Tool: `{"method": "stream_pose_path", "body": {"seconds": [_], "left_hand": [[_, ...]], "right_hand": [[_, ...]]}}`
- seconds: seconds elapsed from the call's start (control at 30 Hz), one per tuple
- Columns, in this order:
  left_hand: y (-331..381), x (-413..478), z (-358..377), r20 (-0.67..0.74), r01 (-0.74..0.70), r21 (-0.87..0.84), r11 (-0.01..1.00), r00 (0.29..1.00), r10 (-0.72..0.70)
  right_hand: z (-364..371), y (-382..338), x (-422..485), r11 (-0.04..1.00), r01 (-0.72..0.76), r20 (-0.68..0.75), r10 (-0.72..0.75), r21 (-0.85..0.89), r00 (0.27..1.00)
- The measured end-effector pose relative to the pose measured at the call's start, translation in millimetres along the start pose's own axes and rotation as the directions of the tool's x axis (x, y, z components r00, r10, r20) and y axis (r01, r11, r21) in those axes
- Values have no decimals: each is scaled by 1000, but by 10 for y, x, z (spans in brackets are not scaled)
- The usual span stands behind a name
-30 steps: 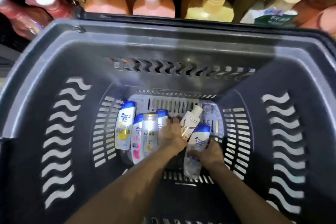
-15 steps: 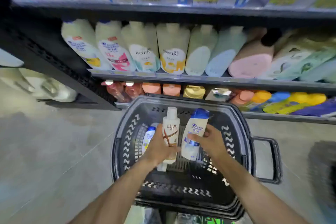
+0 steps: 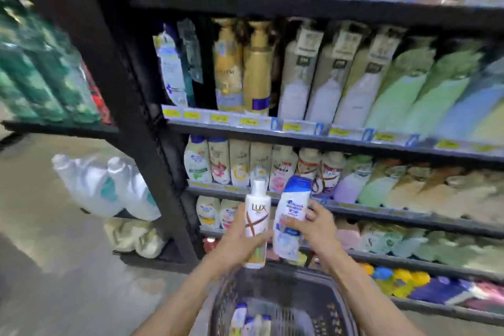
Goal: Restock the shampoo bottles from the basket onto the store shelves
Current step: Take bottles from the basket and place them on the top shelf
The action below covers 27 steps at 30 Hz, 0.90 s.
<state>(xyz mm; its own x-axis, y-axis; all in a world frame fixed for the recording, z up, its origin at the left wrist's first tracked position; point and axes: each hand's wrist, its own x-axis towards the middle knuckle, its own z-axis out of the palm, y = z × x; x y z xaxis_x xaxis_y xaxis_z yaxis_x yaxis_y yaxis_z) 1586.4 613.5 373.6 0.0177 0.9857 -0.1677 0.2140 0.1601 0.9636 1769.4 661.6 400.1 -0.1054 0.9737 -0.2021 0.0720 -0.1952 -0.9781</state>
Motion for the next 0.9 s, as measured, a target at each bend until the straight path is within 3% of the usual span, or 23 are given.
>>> {"method": "stream_pose_path", "body": {"seconds": [0.13, 0.27, 0.5, 0.7, 0.9], "left_hand": [[819, -137, -379, -80, -52, 23, 998, 995, 54], [1624, -314, -674, -123, -227, 51, 973, 965, 231], [3015, -647, -975, -127, -488, 57, 871, 862, 491], [3968, -735, -984, -140, -634, 145, 760, 747, 650], [4893, -526, -896, -247, -693, 194, 694, 650, 719]], "right_hand": [[115, -890, -305, 987, 163, 7, -163, -9, 987], [175, -1760, -574, 951, 308, 7, -308, -24, 951], [176, -3095, -965, 817, 577, -18, -577, -25, 817], [-40, -3919, -1094, 714, 700, -40, -699, 19, 714], [-430, -4592, -1003, 648, 761, -126, -753, 27, 645]]}}
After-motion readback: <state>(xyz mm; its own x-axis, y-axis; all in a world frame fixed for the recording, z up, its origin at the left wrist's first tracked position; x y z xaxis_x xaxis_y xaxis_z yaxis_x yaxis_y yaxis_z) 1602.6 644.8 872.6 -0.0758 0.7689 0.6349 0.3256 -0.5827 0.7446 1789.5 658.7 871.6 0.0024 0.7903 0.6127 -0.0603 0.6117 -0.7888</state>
